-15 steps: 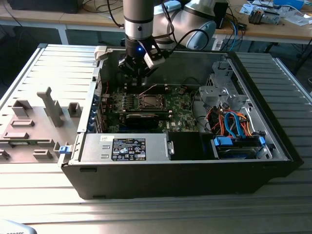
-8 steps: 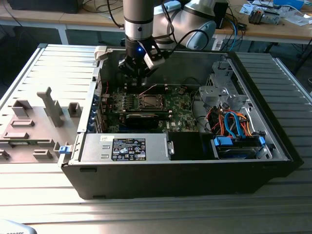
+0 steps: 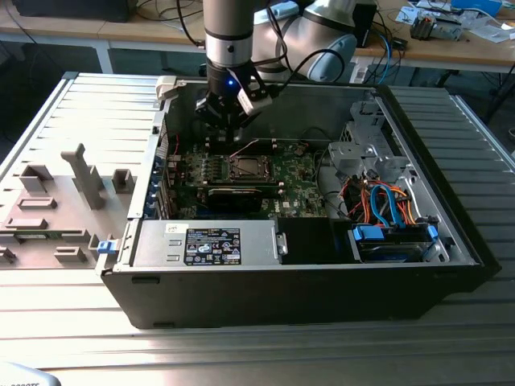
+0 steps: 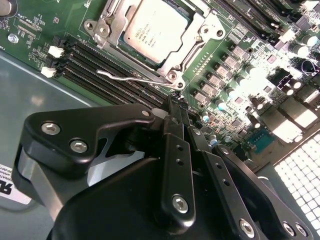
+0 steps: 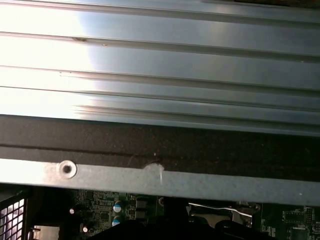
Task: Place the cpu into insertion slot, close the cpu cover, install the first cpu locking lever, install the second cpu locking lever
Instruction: 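Install the first cpu locking lever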
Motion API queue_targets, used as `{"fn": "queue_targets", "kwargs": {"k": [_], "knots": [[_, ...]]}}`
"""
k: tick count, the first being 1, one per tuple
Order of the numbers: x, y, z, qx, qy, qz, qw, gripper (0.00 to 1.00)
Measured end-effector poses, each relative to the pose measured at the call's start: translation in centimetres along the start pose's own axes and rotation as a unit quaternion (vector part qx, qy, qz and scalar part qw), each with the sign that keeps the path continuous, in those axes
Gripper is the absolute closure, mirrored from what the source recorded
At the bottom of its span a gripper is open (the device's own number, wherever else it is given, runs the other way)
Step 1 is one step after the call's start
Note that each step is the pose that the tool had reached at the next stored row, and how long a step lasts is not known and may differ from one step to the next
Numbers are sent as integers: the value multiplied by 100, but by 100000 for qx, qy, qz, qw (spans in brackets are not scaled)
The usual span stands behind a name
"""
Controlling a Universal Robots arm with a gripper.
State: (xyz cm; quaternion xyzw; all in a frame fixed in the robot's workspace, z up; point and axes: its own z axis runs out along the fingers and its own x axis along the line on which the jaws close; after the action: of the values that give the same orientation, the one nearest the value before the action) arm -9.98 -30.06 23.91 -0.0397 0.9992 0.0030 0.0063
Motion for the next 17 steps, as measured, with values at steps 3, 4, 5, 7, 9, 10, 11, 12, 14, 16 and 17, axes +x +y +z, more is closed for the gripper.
{"fn": "queue_targets", "kwargs": {"k": [3, 4, 5, 7, 9, 10, 11, 12, 14, 16, 17], "knots": [[0, 0, 8, 1, -2, -2, 100000, 89], [0, 0, 11, 1, -1, 0, 100000, 89], [0, 0, 13, 1, -1, 0, 100000, 89], [0, 0, 25, 2, 1, 0, 100000, 89], [1, 0, 37, 2, 0, 2, 100000, 89], [0, 0, 38, 1, -1, 0, 100000, 89], [0, 0, 40, -2, -3, 0, 100000, 89], [1, 0, 42, 0, 0, 0, 100000, 89], [0, 0, 45, -1, 1, -2, 100000, 89], [1, 0, 48, -2, 1, -1, 100000, 89], [1, 0, 50, 0, 0, 0, 100000, 89]]}}
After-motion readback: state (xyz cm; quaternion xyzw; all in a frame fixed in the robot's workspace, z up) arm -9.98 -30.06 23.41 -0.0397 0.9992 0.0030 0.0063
